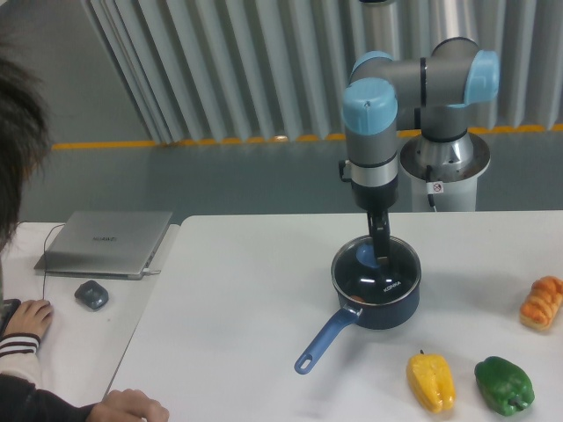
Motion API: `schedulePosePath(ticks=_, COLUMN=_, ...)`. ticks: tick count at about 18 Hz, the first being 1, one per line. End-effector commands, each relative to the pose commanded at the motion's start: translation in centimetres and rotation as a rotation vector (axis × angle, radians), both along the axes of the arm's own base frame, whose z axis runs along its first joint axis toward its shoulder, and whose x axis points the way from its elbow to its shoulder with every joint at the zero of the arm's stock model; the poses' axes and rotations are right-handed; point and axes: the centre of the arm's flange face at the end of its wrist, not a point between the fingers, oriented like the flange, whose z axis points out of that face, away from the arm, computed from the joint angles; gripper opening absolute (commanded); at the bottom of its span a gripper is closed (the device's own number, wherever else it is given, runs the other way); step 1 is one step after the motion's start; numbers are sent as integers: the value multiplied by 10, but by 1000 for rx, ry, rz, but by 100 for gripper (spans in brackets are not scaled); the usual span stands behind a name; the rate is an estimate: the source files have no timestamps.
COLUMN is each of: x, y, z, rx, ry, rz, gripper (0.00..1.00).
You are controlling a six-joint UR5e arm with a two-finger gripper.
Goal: Open the lid
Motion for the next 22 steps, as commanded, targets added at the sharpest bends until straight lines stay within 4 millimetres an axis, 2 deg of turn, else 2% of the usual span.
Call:
schedulePosePath(ticks=3, x=-7, y=0, z=16, rx=23, ry=18, rz=2, gripper=100)
schedulePosePath(ticks=6, x=-31, y=-5, z=42, rx=32, ry=50, rz=32, gripper=100)
schedulePosePath(ticks=10, x=-36, y=-8, z=56, rx=1, ry=30, rz=33, gripper=100)
schedulePosePath(ticks=22, x=-32, y=-18, z=41, rx=-58, ry=-28, rz=-11, gripper=100)
